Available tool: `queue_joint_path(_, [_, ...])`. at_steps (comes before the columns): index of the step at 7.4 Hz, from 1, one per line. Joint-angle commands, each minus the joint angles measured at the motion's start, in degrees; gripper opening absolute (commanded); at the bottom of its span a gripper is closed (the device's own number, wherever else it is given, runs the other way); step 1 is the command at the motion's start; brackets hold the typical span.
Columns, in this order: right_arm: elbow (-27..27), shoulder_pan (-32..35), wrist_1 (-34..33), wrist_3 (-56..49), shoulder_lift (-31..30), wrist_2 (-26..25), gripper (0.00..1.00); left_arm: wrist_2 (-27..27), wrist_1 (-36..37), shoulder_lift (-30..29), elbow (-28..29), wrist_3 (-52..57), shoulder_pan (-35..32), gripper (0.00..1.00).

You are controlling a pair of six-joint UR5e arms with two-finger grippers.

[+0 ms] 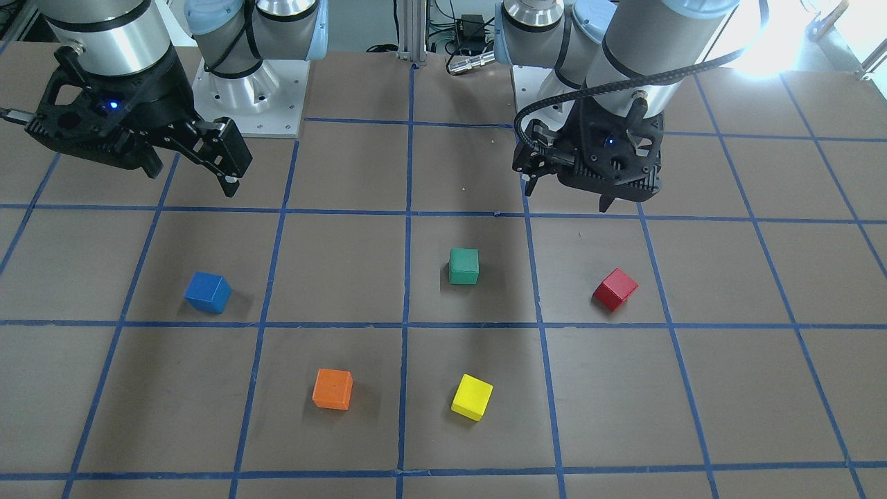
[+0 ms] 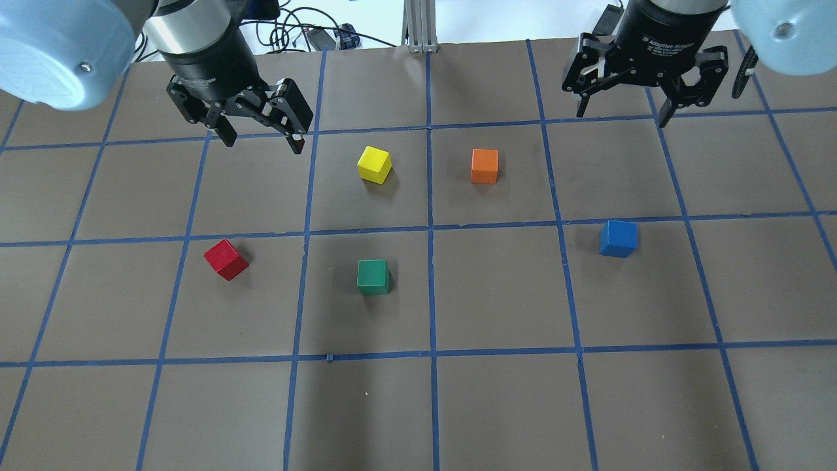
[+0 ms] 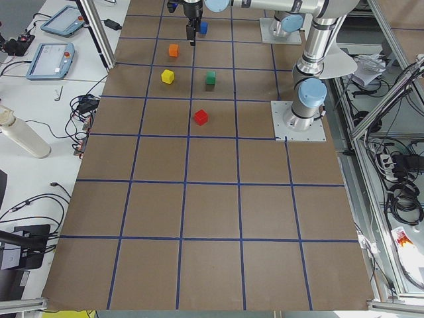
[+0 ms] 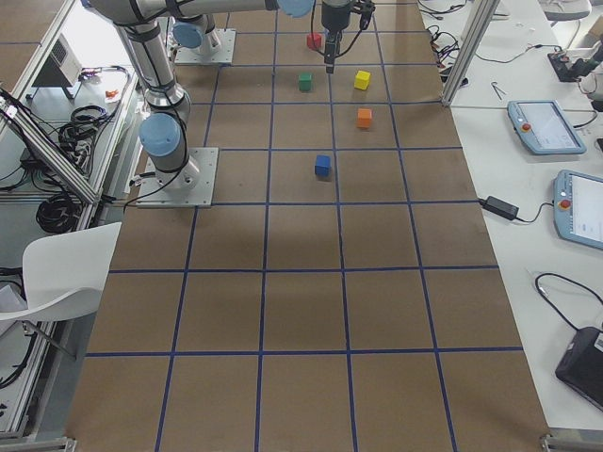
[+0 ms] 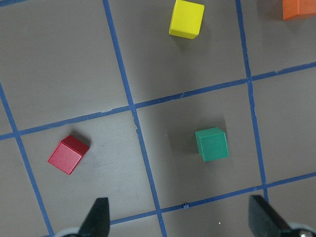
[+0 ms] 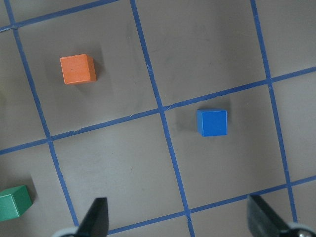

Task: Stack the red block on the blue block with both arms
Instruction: 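Lower the left gripper toward the red cube nearest it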

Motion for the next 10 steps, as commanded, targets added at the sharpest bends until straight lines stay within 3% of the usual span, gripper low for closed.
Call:
queue_joint_path(1, [0.0,-0.2,-0.1,0.0,0.0,0.0,1.00,0.1,0.1,0.7,-0.8,0.5,0.0,1.00])
queue_joint_path(5, [0.3,0.2,0.2,-0.6,-0.2,1.2,1.00,0.0,0.3,0.2,-1.2,1.4,2.4,1.00])
queue_joint_path(7, [-0.2,0.1,0.1,-3.5,0.0,1.0,1.00,0.7,3.0,0.5,-8.2,1.5,4.4,1.00])
queue_joint_path(10, [0.4,0.1,0.0,-3.4,0.6,1.1,1.00,0.8,11.5,0.4,-20.3,-8.3,12.8,1.00])
